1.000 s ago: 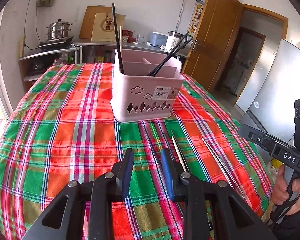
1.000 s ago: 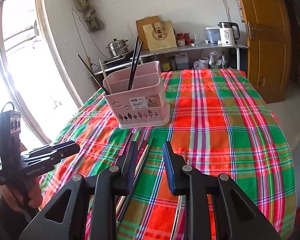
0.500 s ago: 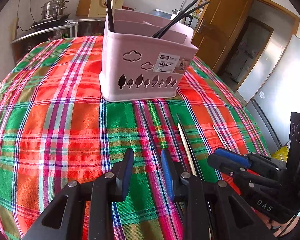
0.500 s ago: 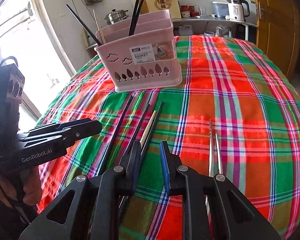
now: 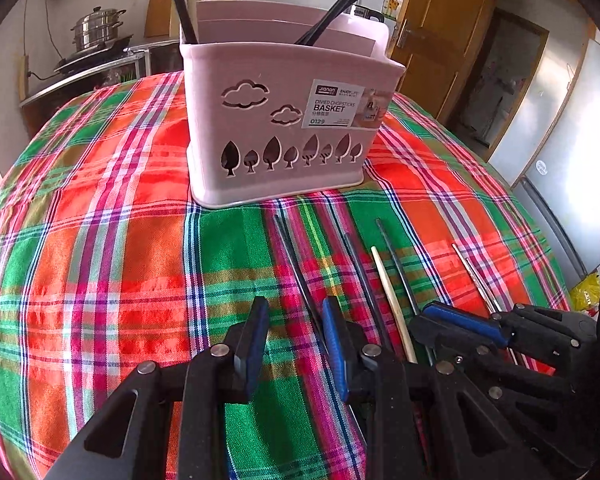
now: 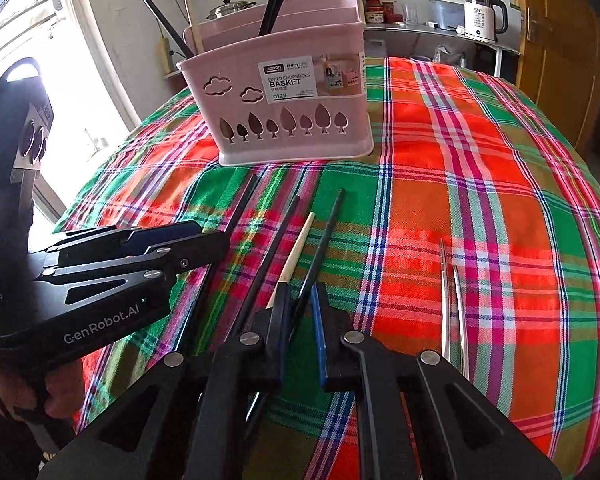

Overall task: Organize utensils
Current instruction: 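Grasp a black chopstick with the left tool while the right tool grasps another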

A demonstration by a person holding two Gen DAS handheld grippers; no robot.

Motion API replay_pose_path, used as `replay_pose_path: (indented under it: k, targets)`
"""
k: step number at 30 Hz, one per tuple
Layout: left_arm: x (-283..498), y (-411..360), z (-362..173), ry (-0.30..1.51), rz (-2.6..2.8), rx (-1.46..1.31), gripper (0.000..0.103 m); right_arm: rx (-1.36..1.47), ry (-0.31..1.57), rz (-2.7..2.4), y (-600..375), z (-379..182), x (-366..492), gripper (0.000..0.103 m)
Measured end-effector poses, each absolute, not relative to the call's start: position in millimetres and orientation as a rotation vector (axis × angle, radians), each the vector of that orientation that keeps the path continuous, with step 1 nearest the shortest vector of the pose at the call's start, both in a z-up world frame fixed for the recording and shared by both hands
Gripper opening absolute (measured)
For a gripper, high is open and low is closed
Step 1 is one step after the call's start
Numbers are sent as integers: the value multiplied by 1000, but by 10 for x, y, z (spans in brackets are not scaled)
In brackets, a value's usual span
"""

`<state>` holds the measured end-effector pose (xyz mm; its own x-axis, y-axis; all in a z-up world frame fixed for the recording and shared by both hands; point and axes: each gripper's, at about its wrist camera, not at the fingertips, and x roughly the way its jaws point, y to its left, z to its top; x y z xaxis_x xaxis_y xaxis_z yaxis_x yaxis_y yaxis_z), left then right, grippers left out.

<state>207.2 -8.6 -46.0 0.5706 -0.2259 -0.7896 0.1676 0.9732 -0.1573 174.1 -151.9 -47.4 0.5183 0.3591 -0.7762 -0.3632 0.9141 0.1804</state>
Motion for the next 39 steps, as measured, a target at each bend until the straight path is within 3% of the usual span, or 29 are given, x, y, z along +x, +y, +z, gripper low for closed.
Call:
replay_pose_path:
  k: [8, 30, 39]
  targets:
    - [1973, 11, -449, 934, -237, -40, 14, -14, 945, 420, -1643, -464, 1745, 9]
    - [2280, 72, -442, 1000, -200, -9, 14, -2, 992, 367, -1614, -461, 2190, 8]
    - [2318, 134, -362, 1006, -192, -50, 7, 35, 966, 412, -1644, -333, 2163, 6]
